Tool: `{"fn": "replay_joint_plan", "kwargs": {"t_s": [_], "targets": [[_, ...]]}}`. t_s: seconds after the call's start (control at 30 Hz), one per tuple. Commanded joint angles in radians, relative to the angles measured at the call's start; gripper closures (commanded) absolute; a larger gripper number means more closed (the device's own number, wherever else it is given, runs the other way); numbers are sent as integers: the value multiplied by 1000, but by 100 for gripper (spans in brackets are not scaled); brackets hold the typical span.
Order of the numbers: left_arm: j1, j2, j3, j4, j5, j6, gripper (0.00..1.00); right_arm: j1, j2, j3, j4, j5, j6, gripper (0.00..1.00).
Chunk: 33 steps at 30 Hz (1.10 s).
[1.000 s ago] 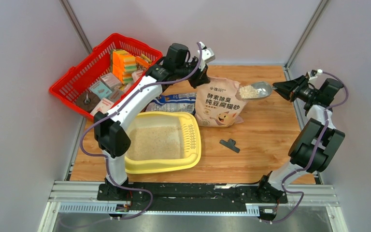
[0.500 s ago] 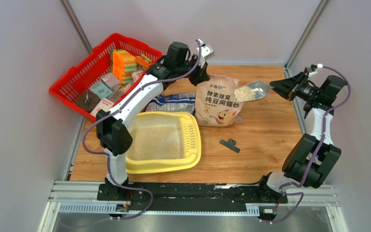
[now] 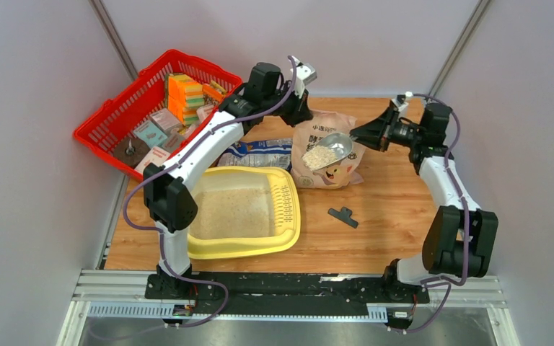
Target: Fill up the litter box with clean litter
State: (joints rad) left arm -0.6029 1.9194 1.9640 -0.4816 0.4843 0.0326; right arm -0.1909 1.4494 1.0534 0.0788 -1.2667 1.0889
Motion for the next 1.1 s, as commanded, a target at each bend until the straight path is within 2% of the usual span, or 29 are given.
{"fn": "replay_joint_plan", "kwargs": {"t_s": [0.0,0.2,0.4,0.5,0.6,0.77,0.87,1.07], "targets": [[8,-94,6,97,-26,-108,100,123,-61,8,-32,72,-10,100],[37,-95,6,71,3,-249,100,307,-81,25,-226,243,-180,100],[54,-105,-23,126,45,-371,100,479,-89,59,-338,450,-343,100],[54,-106,-30,159,62,-392,100,566,-103,30,-318,624,-359,100],[55,-118,-42,170,66,-407,100,677,-121,34,-298,795,-458,100],[55,-149,-97,189,74,-405,100,850,-164,74,-295,1065,-738,100],[58,-166,-123,201,82,-424,100,935,-207,59,-245,1159,-880,100],[63,-195,-211,261,94,-496,100,1045,-260,39,-214,1221,-1084,100]]}}
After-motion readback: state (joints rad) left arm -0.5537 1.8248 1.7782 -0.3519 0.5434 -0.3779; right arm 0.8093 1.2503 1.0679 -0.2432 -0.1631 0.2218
